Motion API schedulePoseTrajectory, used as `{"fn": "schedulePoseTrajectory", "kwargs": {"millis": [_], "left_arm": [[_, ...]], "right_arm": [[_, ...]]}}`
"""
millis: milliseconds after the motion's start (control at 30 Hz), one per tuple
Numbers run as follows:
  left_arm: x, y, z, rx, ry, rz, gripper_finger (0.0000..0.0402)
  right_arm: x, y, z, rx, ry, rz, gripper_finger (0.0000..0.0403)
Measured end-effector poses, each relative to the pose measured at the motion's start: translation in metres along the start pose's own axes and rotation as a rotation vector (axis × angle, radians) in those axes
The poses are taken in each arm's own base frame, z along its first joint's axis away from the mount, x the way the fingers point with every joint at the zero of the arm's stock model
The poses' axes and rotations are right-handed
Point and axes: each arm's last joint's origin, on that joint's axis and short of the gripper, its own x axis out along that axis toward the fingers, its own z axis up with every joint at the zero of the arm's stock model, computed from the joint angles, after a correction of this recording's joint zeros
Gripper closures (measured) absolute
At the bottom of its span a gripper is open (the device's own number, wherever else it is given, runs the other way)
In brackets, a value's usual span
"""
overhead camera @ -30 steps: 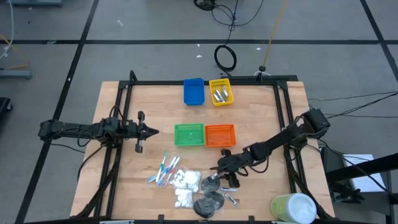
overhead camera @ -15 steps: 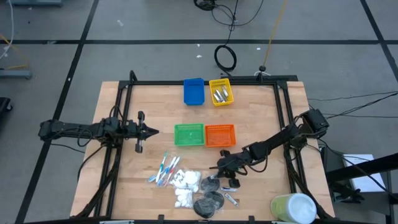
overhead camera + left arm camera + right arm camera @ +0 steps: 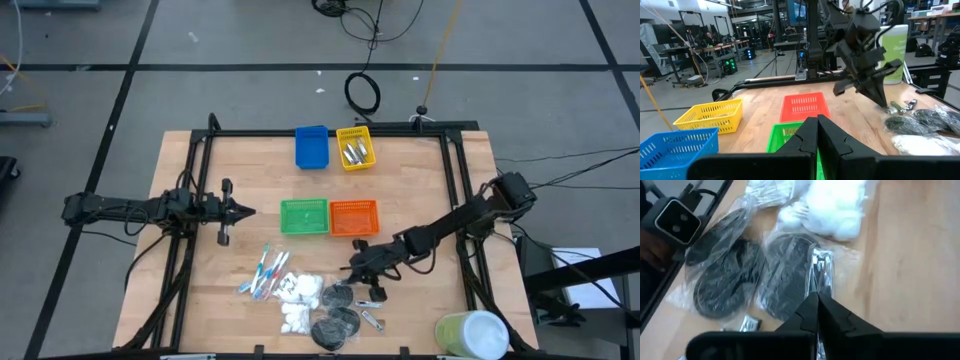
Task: Pick & Place Travel size toiletries
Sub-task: Put the top nail cutter into the yellow bin
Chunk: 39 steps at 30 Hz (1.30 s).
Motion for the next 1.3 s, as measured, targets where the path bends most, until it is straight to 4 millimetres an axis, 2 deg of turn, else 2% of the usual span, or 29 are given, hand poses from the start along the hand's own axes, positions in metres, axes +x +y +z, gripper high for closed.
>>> {"fn": "schedulePoseTrajectory", "kwargs": {"millis": [200, 267, 367, 467, 567, 700, 800, 933, 1033, 1133, 1300], "left_arm": [[0.000, 0.000, 0.000, 0.000, 0.000, 0.000, 0.0396], [0.000, 0.000, 0.000, 0.000, -0.001, 0.000, 0.0396], [0.000, 0.000, 0.000, 0.000, 0.000, 0.000, 0.0396], [0.000, 0.000, 0.000, 0.000, 0.000, 0.000, 0.0396], [0.000, 0.000, 0.000, 0.000, 0.000, 0.000, 0.0396], [0.000, 0.000, 0.000, 0.000, 0.000, 0.000, 0.0396], [0.000, 0.000, 0.000, 0.000, 0.000, 0.000, 0.0396], [0.000, 0.000, 0.000, 0.000, 0.000, 0.000, 0.0396], [0.000, 0.000, 0.000, 0.000, 0.000, 0.000, 0.0396], [0.000, 0.000, 0.000, 0.000, 0.000, 0.000, 0.0396], [0.000, 0.000, 0.000, 0.000, 0.000, 0.000, 0.0396]], "right_arm": [[-0.030, 0.004, 0.024, -0.043, -0.136, -0.027, 0.0403], [-0.044, -0.001, 0.035, -0.029, -0.201, -0.058, 0.0403], [-0.067, -0.020, 0.048, 0.029, -0.286, -0.157, 0.0403], [-0.091, -0.048, 0.060, 0.085, -0.375, -0.281, 0.0403], [-0.114, -0.084, 0.066, 0.149, -0.450, -0.415, 0.0403], [-0.145, -0.138, 0.061, 0.229, -0.477, -0.609, 0.0403], [-0.165, -0.177, 0.049, 0.307, -0.474, -0.749, 0.0403], [-0.175, -0.217, 0.029, 0.399, -0.436, -0.864, 0.0403], [-0.173, -0.238, 0.016, 0.440, -0.414, -0.882, 0.0403], [-0.165, -0.252, 0.005, 0.467, -0.382, -0.851, 0.0403], [-0.157, -0.261, -0.001, 0.456, -0.361, -0.885, 0.0403]]}}
